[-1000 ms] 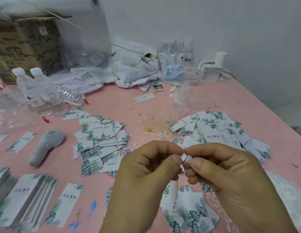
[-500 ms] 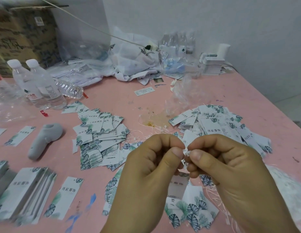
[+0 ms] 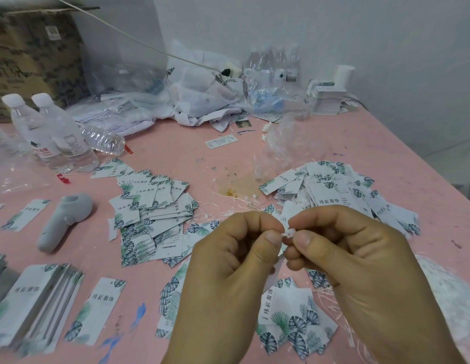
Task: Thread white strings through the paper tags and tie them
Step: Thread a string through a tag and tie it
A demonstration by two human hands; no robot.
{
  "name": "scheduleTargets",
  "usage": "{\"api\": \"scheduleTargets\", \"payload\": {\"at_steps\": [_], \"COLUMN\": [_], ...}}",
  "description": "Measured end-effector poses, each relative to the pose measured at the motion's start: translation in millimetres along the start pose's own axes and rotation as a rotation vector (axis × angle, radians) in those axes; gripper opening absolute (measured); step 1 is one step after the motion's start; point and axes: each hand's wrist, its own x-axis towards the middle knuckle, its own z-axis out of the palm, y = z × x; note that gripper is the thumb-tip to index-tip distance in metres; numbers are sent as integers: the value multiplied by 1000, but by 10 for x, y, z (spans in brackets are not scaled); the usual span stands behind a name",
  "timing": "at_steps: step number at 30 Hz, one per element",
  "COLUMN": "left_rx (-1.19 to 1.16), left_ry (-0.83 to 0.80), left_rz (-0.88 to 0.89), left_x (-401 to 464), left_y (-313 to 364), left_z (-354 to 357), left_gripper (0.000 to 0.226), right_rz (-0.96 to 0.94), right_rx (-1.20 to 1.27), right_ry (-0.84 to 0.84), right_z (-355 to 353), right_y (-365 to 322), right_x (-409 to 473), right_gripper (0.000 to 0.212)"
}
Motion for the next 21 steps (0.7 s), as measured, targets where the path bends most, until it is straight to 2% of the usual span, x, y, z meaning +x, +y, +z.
{"api": "scheduleTargets", "payload": {"at_steps": [21], "left_rx": [-13], "left_ry": [24], "left_rz": [-62], "left_x": [18], "left_y": [-22], "left_z": [-11], "left_gripper": [10], "right_rz": [-88], "right_rx": [-109], "right_ry": [81], "right_z": [81], "right_y": [18], "right_x": [-25], "right_gripper": [17]}}
